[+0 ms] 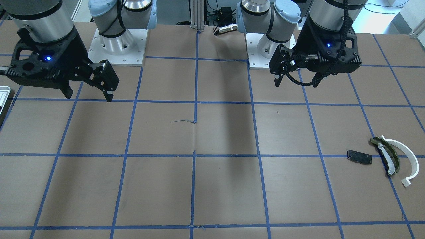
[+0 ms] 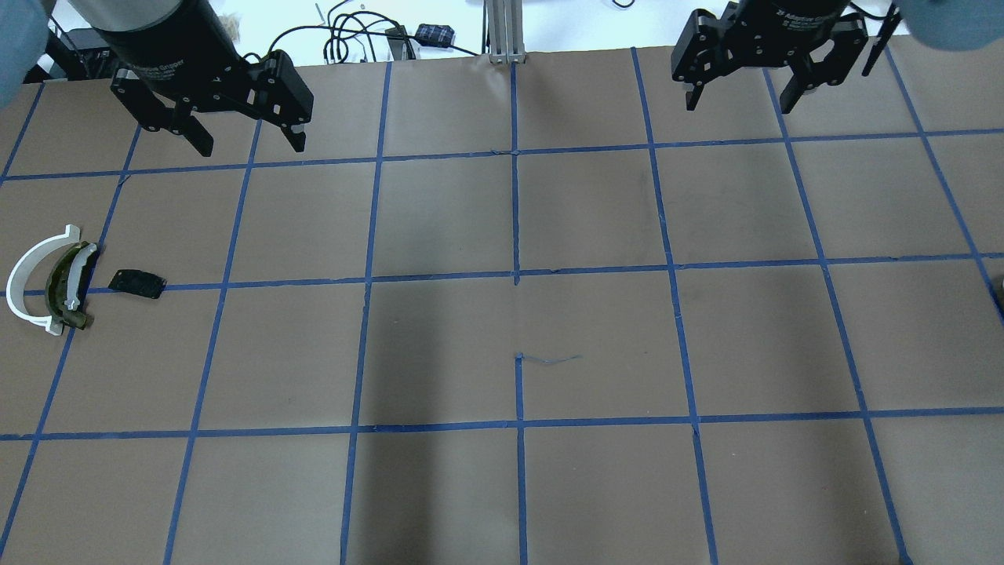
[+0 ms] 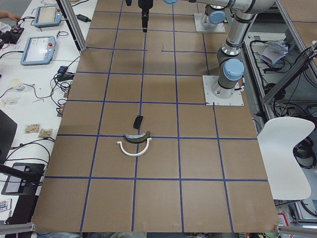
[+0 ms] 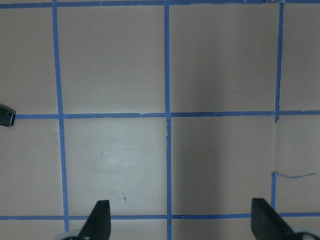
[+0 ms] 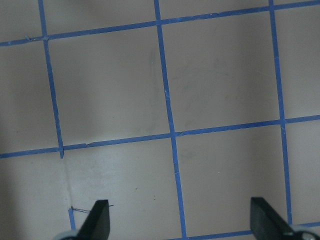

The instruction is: Place bearing gear from tray to pile

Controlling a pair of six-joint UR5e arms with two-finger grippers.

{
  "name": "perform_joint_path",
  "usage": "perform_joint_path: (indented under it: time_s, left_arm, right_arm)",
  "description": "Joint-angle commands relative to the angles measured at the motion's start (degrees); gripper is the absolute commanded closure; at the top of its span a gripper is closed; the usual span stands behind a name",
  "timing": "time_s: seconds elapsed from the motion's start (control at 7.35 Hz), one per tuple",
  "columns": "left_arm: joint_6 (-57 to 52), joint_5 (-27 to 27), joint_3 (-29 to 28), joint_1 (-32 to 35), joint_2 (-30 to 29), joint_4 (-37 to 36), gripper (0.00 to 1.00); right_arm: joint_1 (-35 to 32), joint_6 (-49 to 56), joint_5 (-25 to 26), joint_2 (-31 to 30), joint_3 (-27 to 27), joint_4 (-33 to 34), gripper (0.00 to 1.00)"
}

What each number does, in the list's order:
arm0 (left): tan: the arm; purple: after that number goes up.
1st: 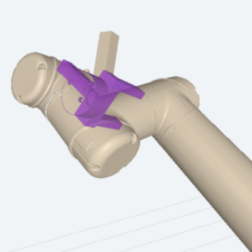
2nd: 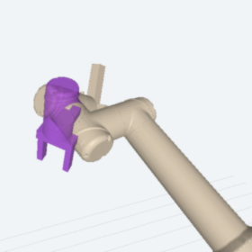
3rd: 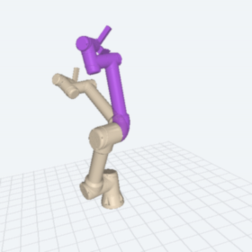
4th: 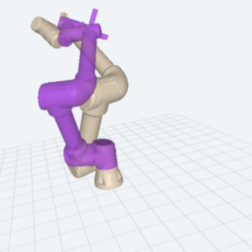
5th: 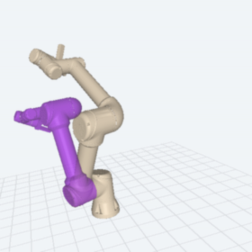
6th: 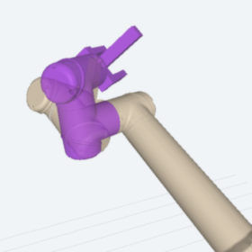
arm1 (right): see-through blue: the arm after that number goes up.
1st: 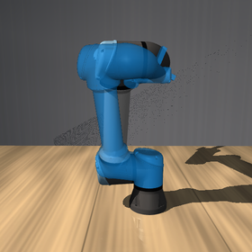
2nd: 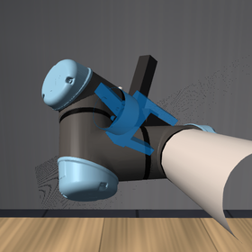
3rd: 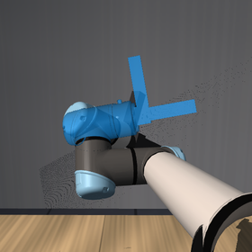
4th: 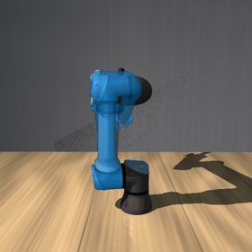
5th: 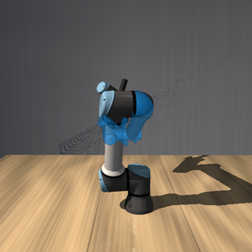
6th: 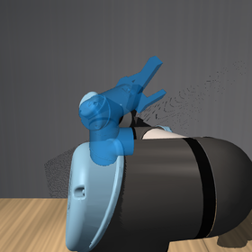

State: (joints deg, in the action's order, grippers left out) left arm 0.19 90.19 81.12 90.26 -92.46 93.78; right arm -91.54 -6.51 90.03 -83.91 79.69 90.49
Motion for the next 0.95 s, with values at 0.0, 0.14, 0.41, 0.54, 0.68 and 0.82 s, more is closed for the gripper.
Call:
perform_joint_path:
  time_s: [0.0,0.14,0.41,0.54,0.68,0.82]
  left_arm:
    - [0.0,0.1,0.0,0.0,0.2,0.0,0.0]
    - [0.1,0.0,0.0,0.0,0.2,-0.1,0.0]
    - [0.0,0.1,-0.1,0.0,0.0,-0.1,0.0]
    - [0.0,0.1,-0.2,0.0,0.0,0.0,0.0]
    - [0.0,0.1,-0.2,0.0,0.0,-0.1,0.0]
    - [0.0,0.1,-0.2,0.0,0.1,0.0,0.0]
  right_arm:
    - [-1.6,0.0,2.5,0.5,-0.1,0.0,0.0]
    - [-1.6,0.0,2.3,0.5,-0.1,0.0,0.0]
    - [-1.6,0.8,2.6,0.5,-0.2,-0.1,0.0]
    - [-0.7,1.7,3.7,0.8,-0.2,-0.1,0.0]
    - [1.3,4.4,4.0,0.8,-0.3,-1.2,0.0]
    - [5.1,14.0,4.2,0.3,-0.2,-2.7,0.0]
